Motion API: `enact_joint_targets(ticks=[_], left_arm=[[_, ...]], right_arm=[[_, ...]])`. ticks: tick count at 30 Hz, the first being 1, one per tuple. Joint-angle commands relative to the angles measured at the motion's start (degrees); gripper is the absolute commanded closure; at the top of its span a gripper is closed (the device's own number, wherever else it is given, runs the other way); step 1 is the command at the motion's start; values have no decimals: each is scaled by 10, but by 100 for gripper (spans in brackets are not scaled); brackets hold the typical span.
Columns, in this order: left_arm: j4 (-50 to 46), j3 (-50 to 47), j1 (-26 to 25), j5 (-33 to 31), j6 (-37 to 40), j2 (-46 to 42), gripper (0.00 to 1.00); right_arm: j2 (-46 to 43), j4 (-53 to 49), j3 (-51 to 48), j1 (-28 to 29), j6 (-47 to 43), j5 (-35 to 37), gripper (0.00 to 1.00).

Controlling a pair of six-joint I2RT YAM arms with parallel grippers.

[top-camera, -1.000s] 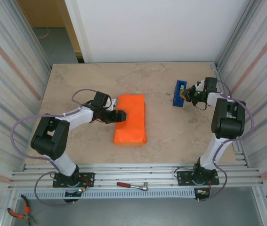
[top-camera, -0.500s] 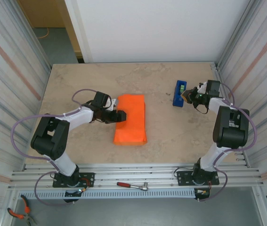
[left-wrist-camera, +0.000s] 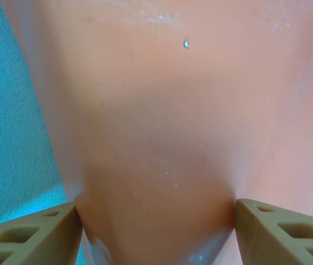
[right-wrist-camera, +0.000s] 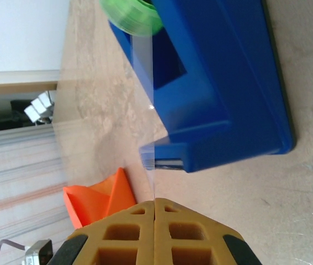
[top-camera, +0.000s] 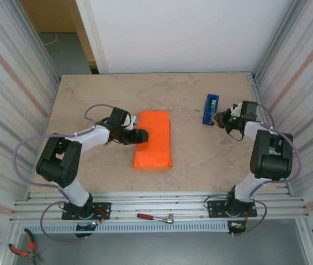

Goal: Wrap the gift box in paper
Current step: Tear off the tape with the cutter, then wrap the gift box with the wrapping paper.

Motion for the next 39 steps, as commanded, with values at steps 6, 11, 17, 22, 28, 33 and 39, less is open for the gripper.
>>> enact_joint_targets(ticks=[6,11,17,22,28,33,39], left_arm=[[-41,-20,-16,-96,18,46,30],[-41,-20,-16,-99,18,44,30],[-42,-20,-17,-100,18,43,30],[-43,-21,-17,-100,19,43,30],[-44,-21,-18,-102,19,42,30],[-44,-21,-18,-103,19,42,30],[-44,-21,-17,-103,19,41,30]], right_arm=[[42,42,-30,-1,23,-1,100],[92,76,-26,-3,43,1,100],[138,111,-22,3,73,-3,100],[138,134,-29,8,91,-12,100],[87,97,-17,26,64,-28,100],[34,0,28,83,3,-62,100],[19,-132,88,183,-87,-89,100]])
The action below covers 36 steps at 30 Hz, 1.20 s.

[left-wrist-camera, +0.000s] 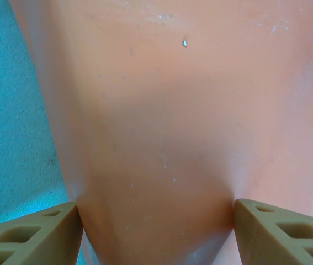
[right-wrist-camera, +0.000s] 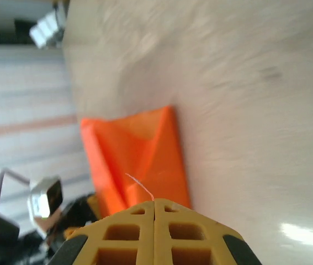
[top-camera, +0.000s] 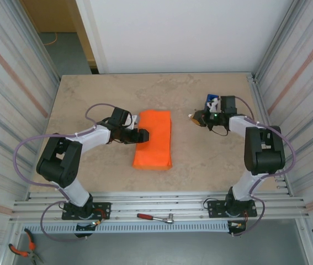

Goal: Wrap the gift box in paper
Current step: Wrap the gift box with the wrapping paper.

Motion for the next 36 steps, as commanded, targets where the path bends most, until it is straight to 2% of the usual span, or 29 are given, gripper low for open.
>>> enact_joint_targets(ticks=[1,4,10,29,32,36], left_arm=[[-57,-23,-10,-90,18,40,30],[-58,-22,-10,-91,18,39,30],[-58,-22,-10,-91,19,39,30],[-60,-22,-10,-91,20,36,30],[-60,-23,-10,-91,19,35,30],[-61,-24,-10,-92,18,35,30]], right_arm=[[-15,-123,29,50,-84,-29,100],[-8,-190,62,95,-136,-28,100],[15,-312,131,152,-221,30,100],[67,-362,194,191,-246,76,100],[80,-380,206,199,-260,98,100],[104,-425,229,213,-290,162,100]])
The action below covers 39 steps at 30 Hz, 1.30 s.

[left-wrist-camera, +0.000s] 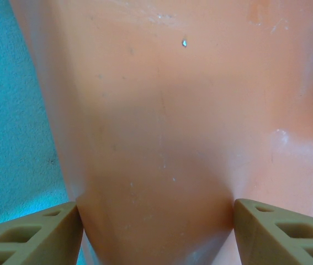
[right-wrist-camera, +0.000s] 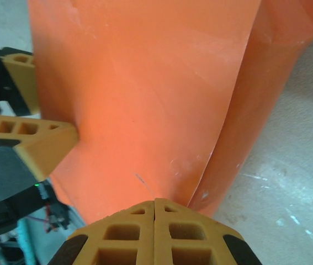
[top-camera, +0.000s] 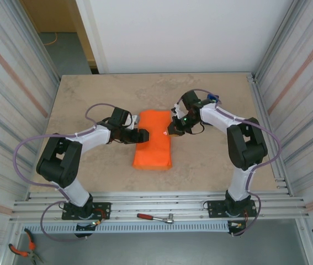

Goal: Wrap the gift box in paper
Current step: Wrap the gift box with the wrapping paper.

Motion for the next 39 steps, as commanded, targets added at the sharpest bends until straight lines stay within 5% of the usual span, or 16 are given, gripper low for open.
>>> enact_joint_targets(ticks=[1,13,24,39], left_arm=[[-60,-23,-9,-91,19,35,30],[-59,-24,-10,-91,18,35,30],[-59,-26,-10,-94,17,36,31],[-60,-27,-11,-96,16,37,33]], right_arm=[[23,-58,25,14,-42,65,100],[26,-78,36,34,-47,105,100],[9,-74,45,36,-34,109,82],[1,-71,47,36,-27,113,79]])
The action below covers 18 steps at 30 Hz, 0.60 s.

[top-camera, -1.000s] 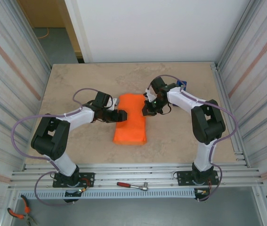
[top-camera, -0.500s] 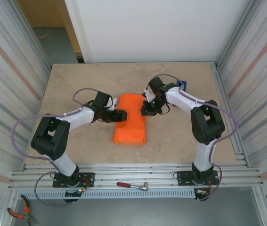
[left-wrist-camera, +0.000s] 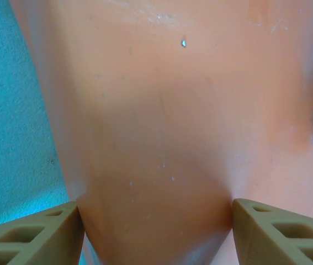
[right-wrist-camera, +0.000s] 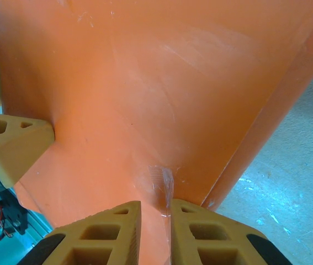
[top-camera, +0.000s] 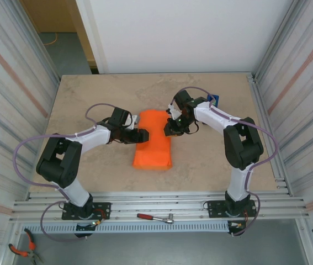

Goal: Wrap the gift box in paper
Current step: Wrap the gift box with the wrapping paper.

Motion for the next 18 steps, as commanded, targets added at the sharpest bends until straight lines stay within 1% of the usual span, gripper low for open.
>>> enact_joint_targets(ticks=[1,7,18], left_arm=[[-61,-27,-11,-95,16,38,33],[-61,-27,-12,-95,16,38,36],[-63,-27,-14,-97,16,42,37]], right_arm=[[-10,-25,5,2,2,31,79],[-12,-27,6,1,3,42,78],[-11,-42,19,8,2,61,78]])
